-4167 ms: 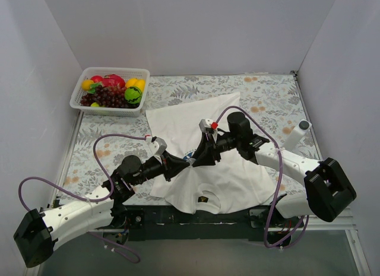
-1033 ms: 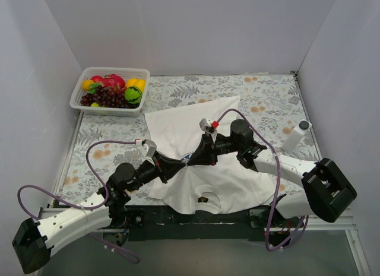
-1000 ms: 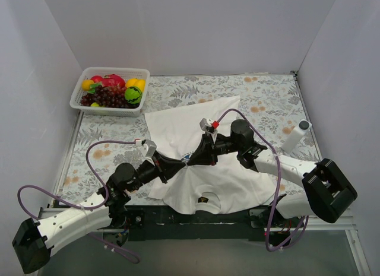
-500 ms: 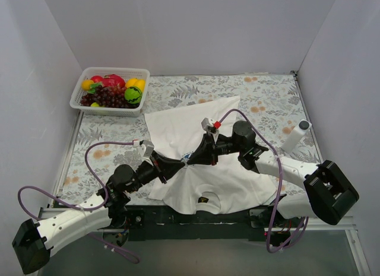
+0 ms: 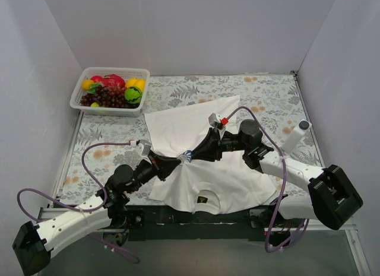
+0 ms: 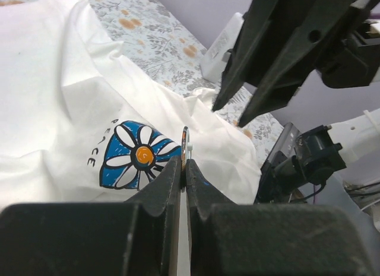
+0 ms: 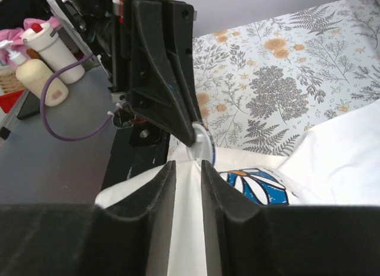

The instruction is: Pin the brooch onto the clothing

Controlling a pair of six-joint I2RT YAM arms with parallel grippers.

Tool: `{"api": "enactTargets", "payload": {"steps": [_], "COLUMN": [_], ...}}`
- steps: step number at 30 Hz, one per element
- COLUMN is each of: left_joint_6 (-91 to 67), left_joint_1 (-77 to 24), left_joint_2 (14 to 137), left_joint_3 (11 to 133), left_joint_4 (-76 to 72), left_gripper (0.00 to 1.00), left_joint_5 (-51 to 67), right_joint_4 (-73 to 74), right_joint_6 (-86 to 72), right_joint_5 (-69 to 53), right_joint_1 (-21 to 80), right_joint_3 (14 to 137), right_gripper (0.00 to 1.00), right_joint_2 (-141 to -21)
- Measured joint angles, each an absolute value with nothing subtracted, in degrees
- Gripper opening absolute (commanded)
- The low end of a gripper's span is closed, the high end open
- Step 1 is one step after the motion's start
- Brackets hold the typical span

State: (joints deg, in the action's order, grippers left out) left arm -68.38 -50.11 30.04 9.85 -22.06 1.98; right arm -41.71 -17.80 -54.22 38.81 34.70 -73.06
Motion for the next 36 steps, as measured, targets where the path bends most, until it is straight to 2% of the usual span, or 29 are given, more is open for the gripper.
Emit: {"api": "enactTargets", "payload": {"steps": [1,4,7,10,17,24,36], "left_joint_6": [-68.4,-68.4,-68.3,-68.1,-66.8,-63.0,-58.7], "left_joint_1": [-50.0,-49.9,-49.9,-49.9,-49.9,-49.9,-50.6], "left_joint_2": [30.0,30.2,30.6,31.1,32.7,38.7,65.0], "left_joint_3": [9.8,9.7,9.7,9.7,10.4,16.5,30.0], "left_joint_4": [-21.7,-20.6,-20.5,-20.5,-19.5,-14.4,-7.5], "left_gripper": [0.0,0.0,0.0,0.0,0.0,0.0,0.01], "left_joint_5": [1.5,0.4,0.0,-0.1,0.0,0.0,5.0], "right_joint_4": [-41.9,-42.4,-42.9,-43.1,-42.9,-40.0,-35.6], "right_joint_6": [-18.0,-17.8,-17.6,-16.9,-15.0,-13.5,-12.1], "right_joint_5": [-54.3,-54.6,-54.5,-54.3,-52.6,-48.7,-41.1], "right_joint_1": [38.6,38.6,38.6,38.6,38.6,38.6,38.6], "right_joint_3": [34.7,34.7,33.8,32.6,32.0,32.0,32.0], "right_gripper": [0.46,0.62,0.73,0.79,0.81,0.82,0.82], "right_joint_2": [-72.8,-71.8,-70.7,-69.5,-66.9,-65.8,-64.5]}}
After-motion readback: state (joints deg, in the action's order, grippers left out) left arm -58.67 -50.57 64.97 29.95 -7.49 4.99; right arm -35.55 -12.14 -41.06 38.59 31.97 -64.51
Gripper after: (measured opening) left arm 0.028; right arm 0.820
